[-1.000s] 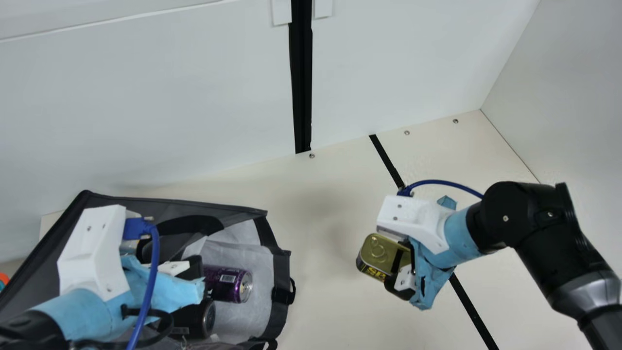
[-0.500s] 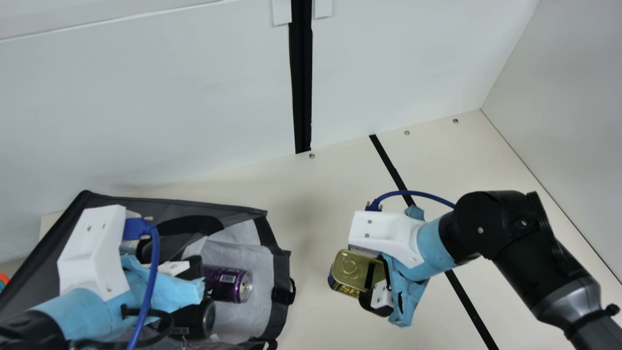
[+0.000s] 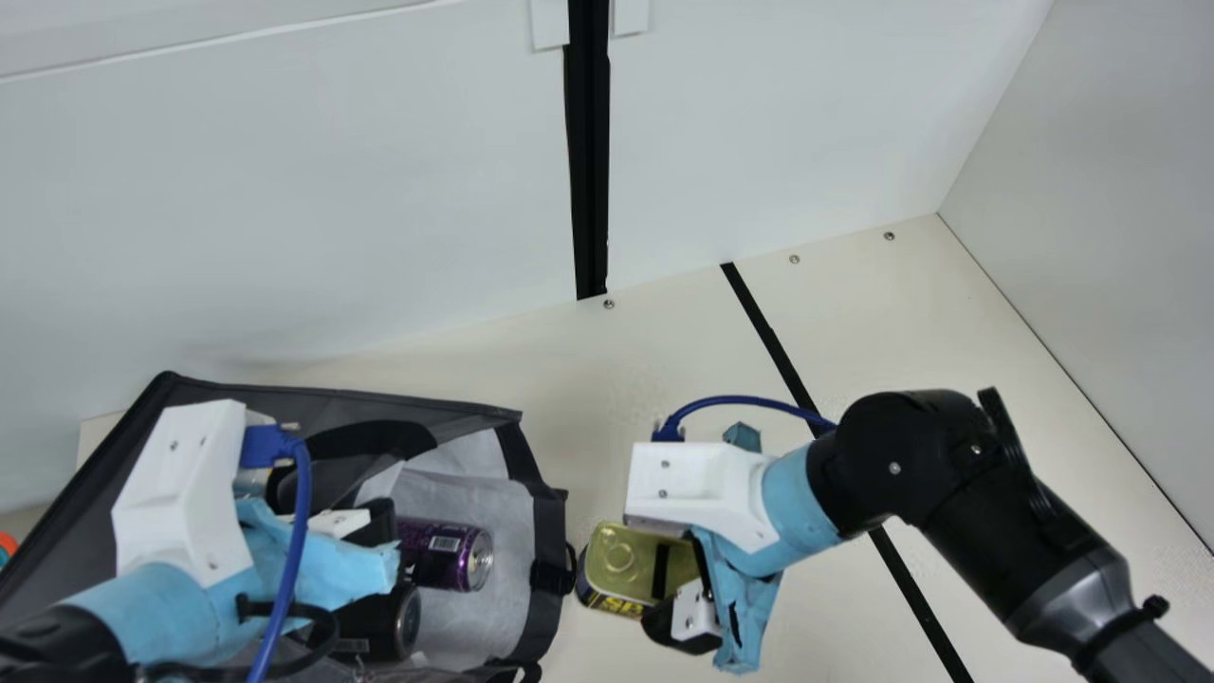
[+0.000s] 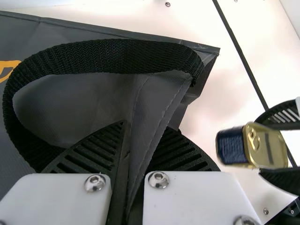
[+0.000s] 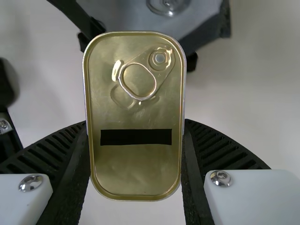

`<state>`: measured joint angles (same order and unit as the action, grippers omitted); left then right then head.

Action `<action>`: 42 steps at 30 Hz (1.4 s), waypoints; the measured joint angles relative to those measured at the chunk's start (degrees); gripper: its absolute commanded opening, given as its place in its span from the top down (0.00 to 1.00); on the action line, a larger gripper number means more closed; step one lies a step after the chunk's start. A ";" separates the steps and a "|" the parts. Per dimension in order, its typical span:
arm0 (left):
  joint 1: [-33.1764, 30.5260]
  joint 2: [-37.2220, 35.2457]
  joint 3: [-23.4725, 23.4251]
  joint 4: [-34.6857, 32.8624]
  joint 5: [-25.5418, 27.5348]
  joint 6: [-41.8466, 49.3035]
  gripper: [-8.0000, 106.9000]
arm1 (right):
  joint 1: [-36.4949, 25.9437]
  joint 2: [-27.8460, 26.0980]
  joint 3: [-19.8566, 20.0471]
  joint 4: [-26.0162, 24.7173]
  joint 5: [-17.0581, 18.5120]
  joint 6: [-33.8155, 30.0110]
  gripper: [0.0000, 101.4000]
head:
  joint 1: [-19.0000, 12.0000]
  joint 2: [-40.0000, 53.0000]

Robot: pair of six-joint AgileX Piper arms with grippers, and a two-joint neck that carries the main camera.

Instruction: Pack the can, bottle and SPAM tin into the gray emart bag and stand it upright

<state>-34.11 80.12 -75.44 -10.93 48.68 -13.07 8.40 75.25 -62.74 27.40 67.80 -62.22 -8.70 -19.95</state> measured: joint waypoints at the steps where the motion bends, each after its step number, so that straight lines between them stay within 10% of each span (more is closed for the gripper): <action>1: 0.00 0.00 0.00 0.00 0.00 0.00 1.00 | 0.23 0.00 0.28 0.87 -0.56 -0.28 1.00 | 0.00 0.00; 25: 0.00 0.00 0.00 0.00 0.00 0.00 1.00 | 3.85 1.07 5.97 22.70 -12.43 -12.58 1.00 | 0.00 0.00; 42: 0.00 0.00 0.00 0.00 0.00 0.00 1.00 | 7.99 6.77 4.92 29.11 -17.43 -16.18 1.00 | 0.00 0.09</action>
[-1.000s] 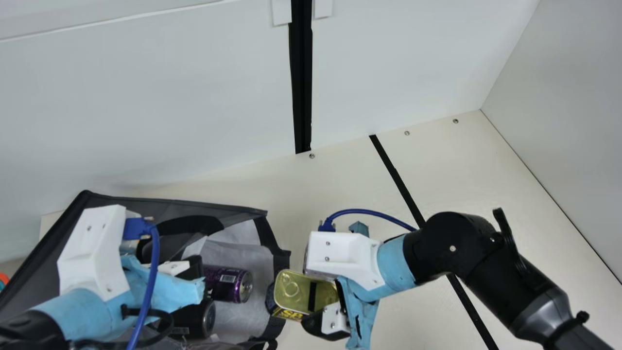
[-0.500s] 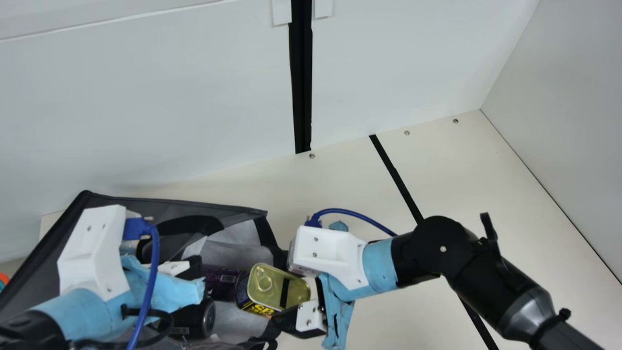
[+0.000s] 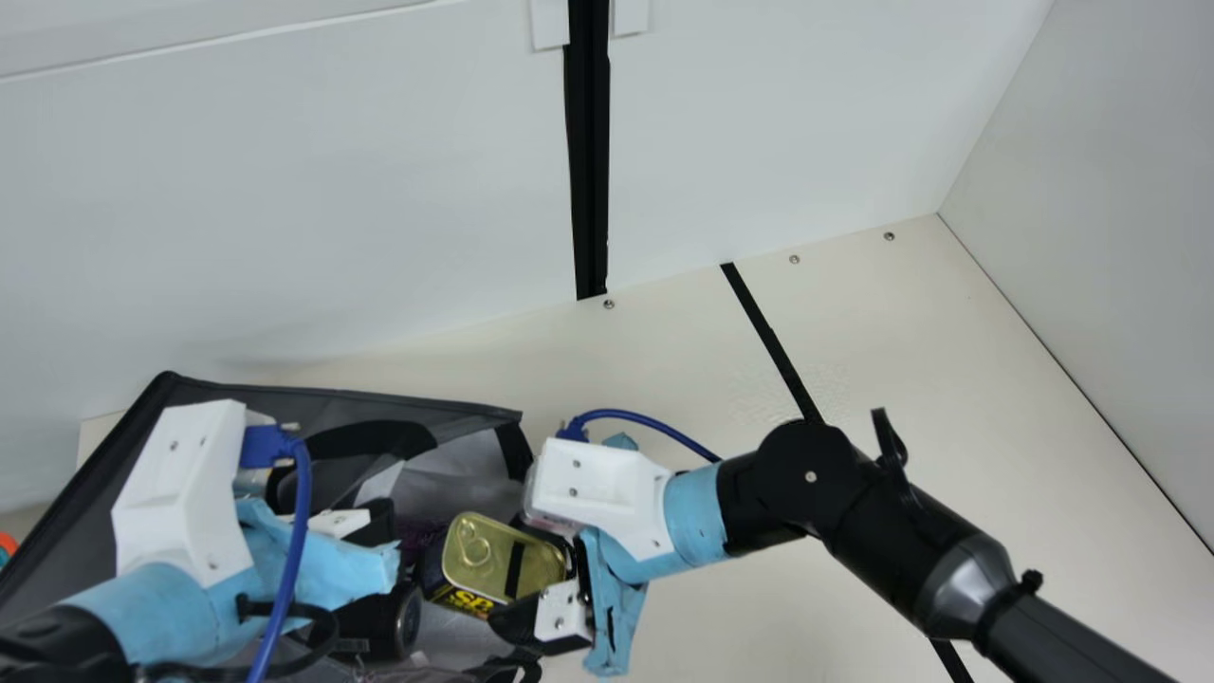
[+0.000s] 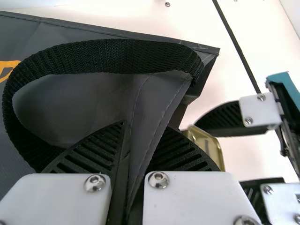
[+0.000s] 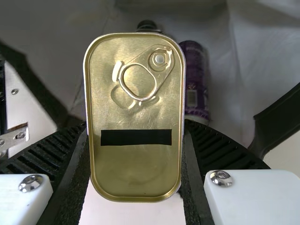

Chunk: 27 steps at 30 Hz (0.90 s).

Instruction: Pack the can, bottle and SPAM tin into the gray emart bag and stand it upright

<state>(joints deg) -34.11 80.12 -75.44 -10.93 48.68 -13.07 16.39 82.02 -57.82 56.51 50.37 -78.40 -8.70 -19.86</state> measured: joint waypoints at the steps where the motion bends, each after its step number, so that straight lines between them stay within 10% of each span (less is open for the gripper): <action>1: 0.00 0.00 0.00 0.00 0.00 0.00 1.00 | 0.31 0.51 -0.28 0.24 -0.15 -0.07 1.00 | 0.00 -0.09; 27: 0.00 0.00 0.00 0.00 0.00 0.00 1.00 | 7.22 13.24 -8.09 5.72 -5.12 -2.13 1.00 | 0.00 -0.09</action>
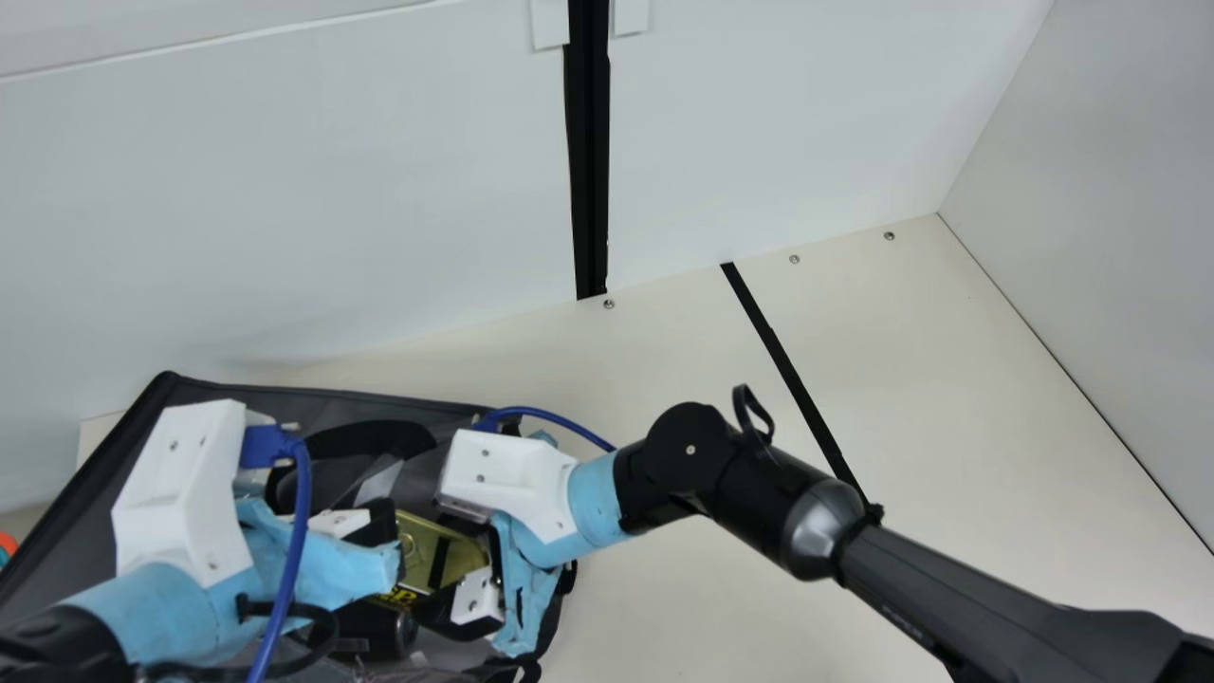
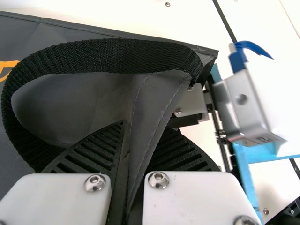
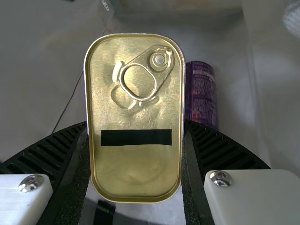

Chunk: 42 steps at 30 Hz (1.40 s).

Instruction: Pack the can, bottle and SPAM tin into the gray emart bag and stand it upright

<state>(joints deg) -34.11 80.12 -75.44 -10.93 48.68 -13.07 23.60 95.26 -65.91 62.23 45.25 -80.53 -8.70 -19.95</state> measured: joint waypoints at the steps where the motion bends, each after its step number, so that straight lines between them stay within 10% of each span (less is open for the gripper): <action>1: 0.00 0.00 0.00 0.00 0.00 0.00 1.00 | 0.25 0.51 -0.31 0.00 -0.08 0.00 1.00 | 0.00 0.00; 15: 0.00 0.00 0.00 0.00 0.00 0.00 1.00 | 2.49 5.44 -4.85 1.22 -1.86 0.36 1.00 | 0.00 0.00; 42: 0.00 0.00 0.00 0.00 0.00 0.00 1.00 | 3.00 5.39 -5.60 1.15 -2.43 1.50 0.11 | 0.00 0.09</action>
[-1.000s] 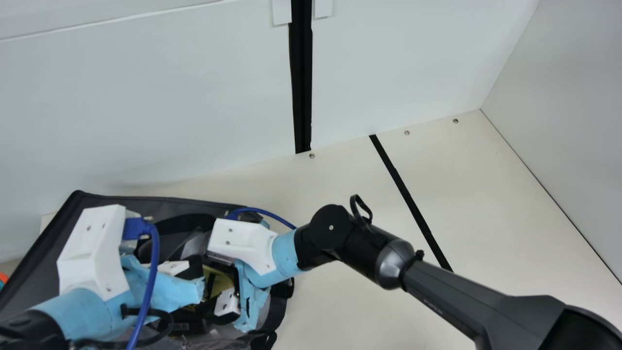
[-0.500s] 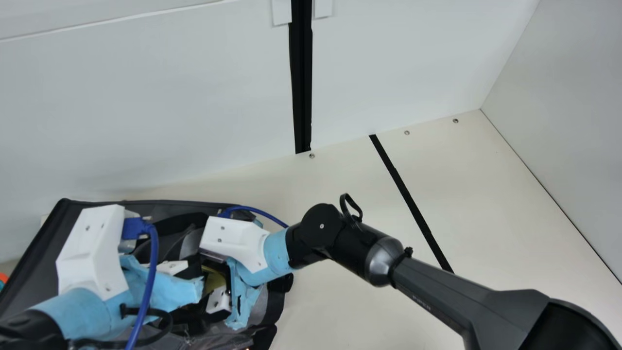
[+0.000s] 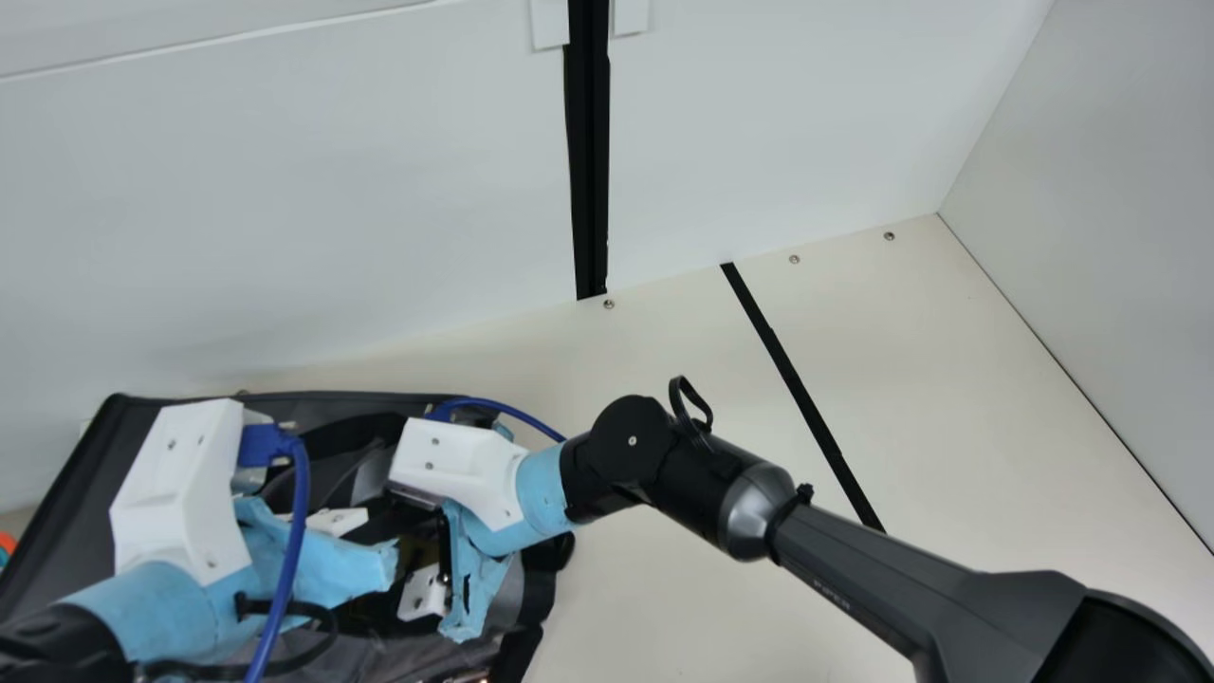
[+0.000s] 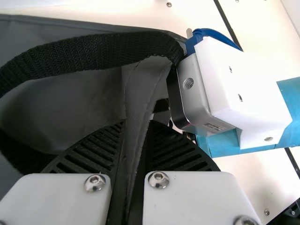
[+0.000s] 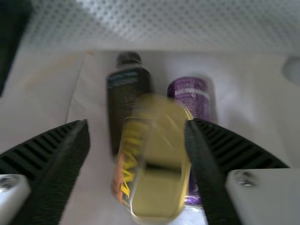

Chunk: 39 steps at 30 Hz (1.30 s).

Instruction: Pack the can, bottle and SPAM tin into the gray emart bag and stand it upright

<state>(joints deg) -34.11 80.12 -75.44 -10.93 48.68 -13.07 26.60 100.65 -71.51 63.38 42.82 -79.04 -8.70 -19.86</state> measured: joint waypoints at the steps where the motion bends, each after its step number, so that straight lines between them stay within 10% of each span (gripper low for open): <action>1: 0.00 0.00 0.00 0.00 0.00 0.00 1.00 | -0.13 -0.16 0.12 -0.11 -0.01 0.00 0.08 | 0.00 -0.09; 39: 0.00 0.00 0.00 0.00 0.00 0.00 1.00 | -12.77 -13.91 7.51 -3.83 8.23 -2.12 0.06 | 0.00 -0.09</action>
<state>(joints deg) -34.11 80.12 -75.44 -10.93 48.68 -13.07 13.83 86.74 -64.00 59.55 51.04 -81.16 -8.70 -19.95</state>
